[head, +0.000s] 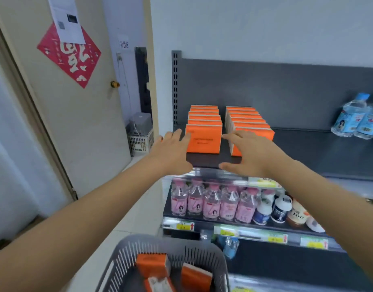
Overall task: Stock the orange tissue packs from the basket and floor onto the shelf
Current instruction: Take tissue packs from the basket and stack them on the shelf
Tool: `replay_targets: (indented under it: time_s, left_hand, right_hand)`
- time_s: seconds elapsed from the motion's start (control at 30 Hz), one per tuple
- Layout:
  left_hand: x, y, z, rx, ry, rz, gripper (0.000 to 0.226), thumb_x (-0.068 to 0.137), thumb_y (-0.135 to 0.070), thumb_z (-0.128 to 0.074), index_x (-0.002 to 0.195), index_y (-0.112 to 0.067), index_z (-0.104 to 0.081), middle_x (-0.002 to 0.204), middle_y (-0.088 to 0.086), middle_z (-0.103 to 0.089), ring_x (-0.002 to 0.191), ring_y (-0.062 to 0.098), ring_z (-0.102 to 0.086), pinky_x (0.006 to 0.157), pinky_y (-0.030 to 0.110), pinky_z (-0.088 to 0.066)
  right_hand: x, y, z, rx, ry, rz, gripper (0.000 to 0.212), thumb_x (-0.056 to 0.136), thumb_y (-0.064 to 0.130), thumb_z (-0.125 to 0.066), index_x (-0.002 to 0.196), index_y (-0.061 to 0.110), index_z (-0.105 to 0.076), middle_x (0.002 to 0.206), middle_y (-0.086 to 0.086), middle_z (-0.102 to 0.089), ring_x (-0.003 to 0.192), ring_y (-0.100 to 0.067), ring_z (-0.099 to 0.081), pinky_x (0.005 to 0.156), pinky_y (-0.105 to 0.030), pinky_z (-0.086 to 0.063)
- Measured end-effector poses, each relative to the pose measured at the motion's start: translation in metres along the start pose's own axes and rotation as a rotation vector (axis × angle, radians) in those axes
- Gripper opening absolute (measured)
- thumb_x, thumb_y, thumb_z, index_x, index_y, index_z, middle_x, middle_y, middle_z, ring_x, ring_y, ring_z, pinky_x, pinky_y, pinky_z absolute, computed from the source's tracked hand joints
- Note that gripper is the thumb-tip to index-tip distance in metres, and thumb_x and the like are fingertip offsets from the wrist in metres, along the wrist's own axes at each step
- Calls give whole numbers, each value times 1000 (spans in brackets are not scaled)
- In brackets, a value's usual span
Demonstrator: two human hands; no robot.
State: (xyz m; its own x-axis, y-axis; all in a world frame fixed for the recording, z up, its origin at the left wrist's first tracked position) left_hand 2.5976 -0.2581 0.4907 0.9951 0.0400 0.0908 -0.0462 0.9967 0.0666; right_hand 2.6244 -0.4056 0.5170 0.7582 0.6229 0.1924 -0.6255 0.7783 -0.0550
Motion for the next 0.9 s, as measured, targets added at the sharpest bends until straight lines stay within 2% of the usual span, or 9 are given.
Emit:
replay_targets:
  time_s: [0.1, 0.17, 0.37, 0.47, 0.57, 0.67, 0.7, 0.8, 0.9]
  left_hand:
    - [-41, 35, -40, 9, 99, 52, 88, 85, -56, -54, 152, -17, -13, 156, 12, -21, 141, 34, -23, 112, 48, -24]
    - [-67, 53, -74, 25, 192, 82, 87, 85, -65, -48, 151, -17, -18, 156, 12, -22, 142, 34, -22, 113, 48, -22]
    - [-120, 78, -193, 12, 497, 128, 83, 86, -72, -37, 148, -18, -27, 151, 10, -34, 139, 32, -28, 111, 46, -24]
    - [-133, 76, -263, -35, 626, 136, 78, 86, -67, -44, 146, -19, -32, 149, 8, -39, 137, 30, -34, 111, 43, -29]
    - [-136, 69, -327, -106, 700, 143, 75, 83, -61, -52, 143, -18, -37, 144, 7, -47, 131, 30, -45, 105, 43, -39]
    - [-134, 58, -384, -311, 752, 173, 39, 91, -39, -52, 124, -19, -51, 122, 7, -64, 108, 26, -61, 95, 39, -48]
    - [-134, 57, -400, -364, 742, 202, 39, 90, -31, -53, 127, -19, -50, 121, 8, -64, 107, 27, -62, 94, 40, -50]
    - [-129, 56, -434, -416, 682, 257, 63, 85, -22, -61, 142, -24, -35, 131, 9, -58, 118, 32, -56, 97, 47, -49]
    - [-117, 57, -443, -296, 622, 233, 59, 86, -19, -62, 138, -30, -35, 124, 7, -60, 115, 31, -58, 92, 46, -50]
  right_hand:
    - [-18, 59, -33, 83, 64, 66, 74, 83, 59, -56, 143, 20, -37, 138, -1, -46, 124, -24, -49, 94, -40, -47]
    - [-30, 91, -71, 102, 179, 81, 70, 85, 59, -54, 142, 21, -39, 138, -4, -48, 124, -24, -50, 96, -40, -47]
    - [-76, 139, -223, 148, 760, 24, 65, 88, 56, -55, 137, 13, -48, 138, -8, -52, 122, -27, -51, 101, -38, -44]
    - [-100, 139, -286, 145, 925, -27, 60, 88, 53, -56, 132, 12, -53, 134, -8, -55, 120, -26, -52, 101, -37, -44]
    - [-114, 130, -342, 176, 998, -97, 62, 88, 51, -57, 135, 12, -49, 139, -8, -51, 124, -26, -49, 101, -35, -41]
    - [-115, 120, -387, 227, 1021, -151, 63, 87, 47, -61, 137, 11, -45, 140, -9, -48, 126, -26, -47, 98, -32, -38]
    - [-114, 116, -400, 235, 1023, -170, 61, 86, 45, -62, 135, 11, -46, 138, -9, -51, 123, -26, -49, 95, -31, -39]
    - [-104, 106, -433, 249, 988, -181, 58, 83, 41, -68, 130, 11, -51, 132, -10, -56, 118, -26, -54, 92, -31, -41]
    - [-98, 98, -461, 227, 982, -178, 65, 80, 36, -71, 135, 12, -46, 135, -12, -54, 120, -28, -53, 98, -33, -42]
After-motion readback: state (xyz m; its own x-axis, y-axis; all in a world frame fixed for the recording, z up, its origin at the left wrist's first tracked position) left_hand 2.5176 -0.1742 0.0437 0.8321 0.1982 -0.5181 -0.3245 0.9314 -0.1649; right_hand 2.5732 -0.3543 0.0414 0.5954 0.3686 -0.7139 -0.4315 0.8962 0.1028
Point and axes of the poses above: each hand's wrist, its own x-axis towards the middle knuckle, its own z-axis out of the back of the hand, y = z × x, the point moved 10 cm from there along x, towards the middle knuckle
